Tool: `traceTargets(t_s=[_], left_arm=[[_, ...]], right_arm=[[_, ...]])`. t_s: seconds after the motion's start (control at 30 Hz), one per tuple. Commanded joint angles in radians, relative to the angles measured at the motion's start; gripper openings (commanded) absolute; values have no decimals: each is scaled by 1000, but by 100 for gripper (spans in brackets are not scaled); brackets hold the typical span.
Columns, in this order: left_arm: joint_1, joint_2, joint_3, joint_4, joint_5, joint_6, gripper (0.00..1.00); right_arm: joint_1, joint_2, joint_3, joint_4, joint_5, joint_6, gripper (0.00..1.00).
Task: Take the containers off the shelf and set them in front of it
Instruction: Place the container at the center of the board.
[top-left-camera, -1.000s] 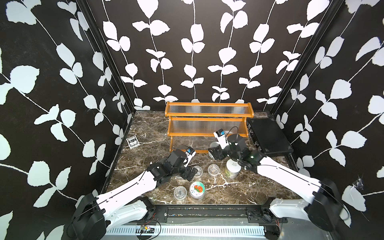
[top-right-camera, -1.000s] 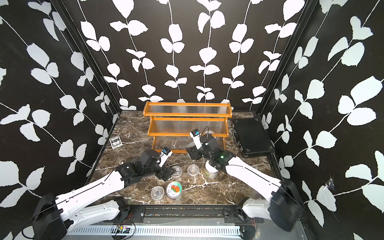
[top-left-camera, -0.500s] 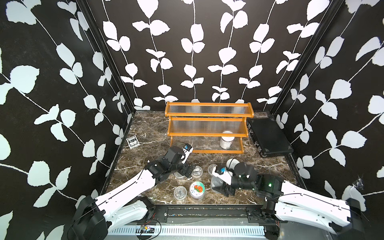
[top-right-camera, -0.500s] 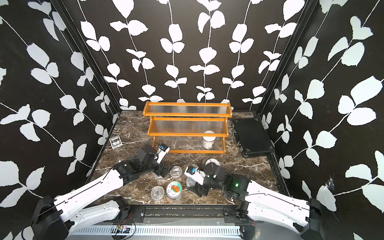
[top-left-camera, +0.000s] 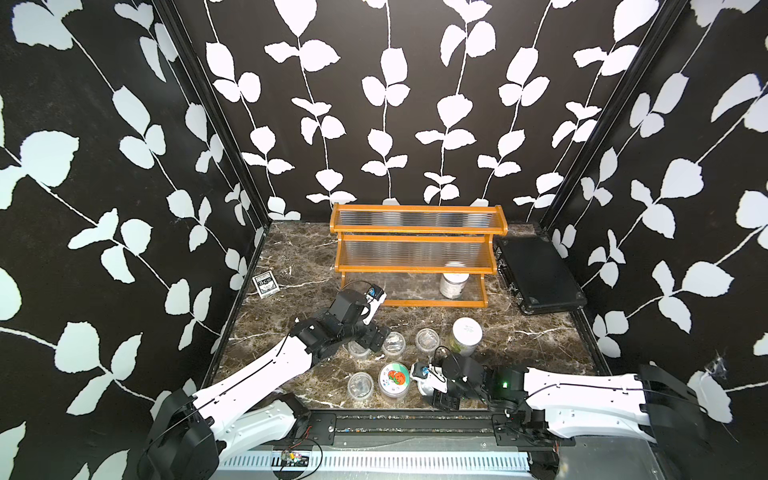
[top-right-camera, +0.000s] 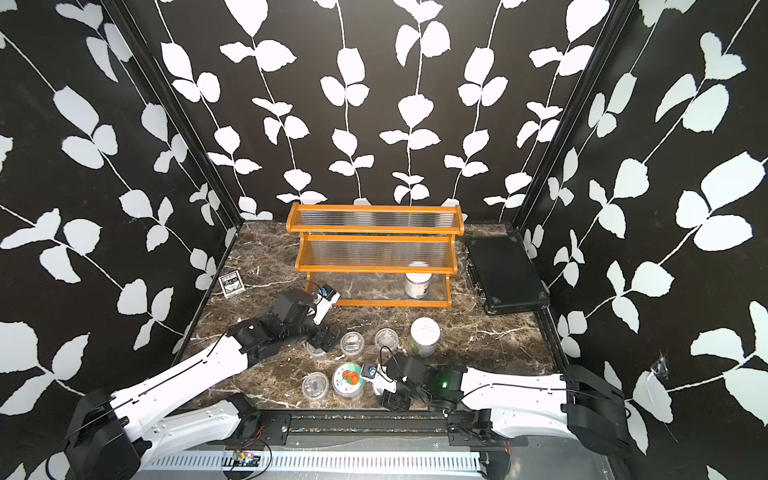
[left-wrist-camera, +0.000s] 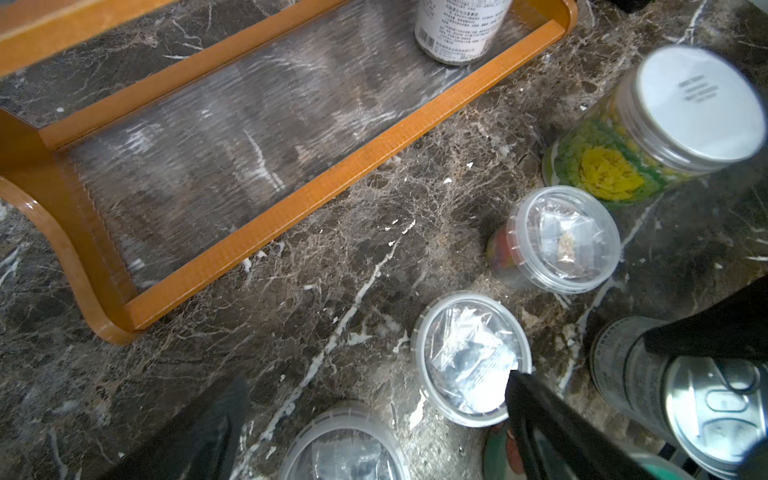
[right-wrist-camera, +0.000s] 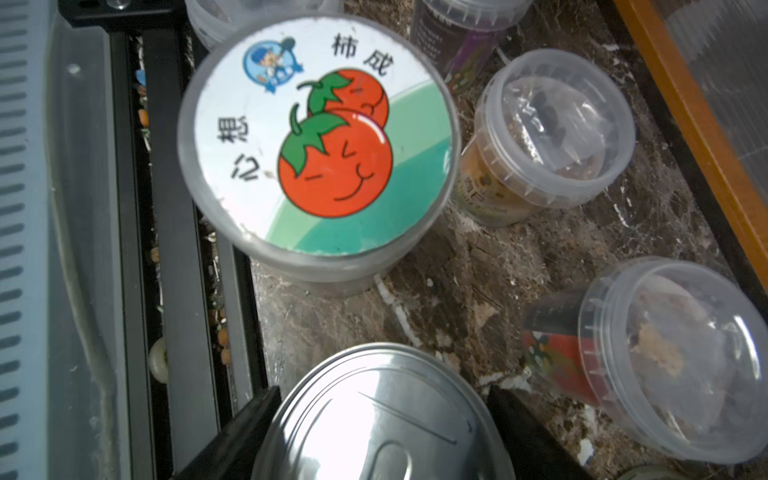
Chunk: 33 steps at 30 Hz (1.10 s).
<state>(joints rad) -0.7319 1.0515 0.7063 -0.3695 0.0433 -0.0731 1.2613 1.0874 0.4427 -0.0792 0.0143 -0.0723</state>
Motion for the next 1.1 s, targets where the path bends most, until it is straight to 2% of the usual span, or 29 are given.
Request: traceTargets(t_s=[0.0,0.17,0.33,0.47,0.7,0.87,1.07], left_arm=[[8,4,25,-5,17,19,99],[12,9,22,1,28,20,99],[19,7,20,-7,41,25,99],[22,7,19,-9,48,25,99],[25,13,22,-11,63,23,99],[25,12,18,-9,65,22,99],[25,15,13,-6,70,25,99]], right_arm=[[6,13,-38,81,75,-4,72],[6,29,-35,73,55,-7,74],[4,1,-41,50,33,2,84],[5,0,-33,26,32,0,87],[5,-20,-23,0,20,4,87],[2,-98,-8,-49,70,14,90],[-23,-154,28,-109,59,4,90]])
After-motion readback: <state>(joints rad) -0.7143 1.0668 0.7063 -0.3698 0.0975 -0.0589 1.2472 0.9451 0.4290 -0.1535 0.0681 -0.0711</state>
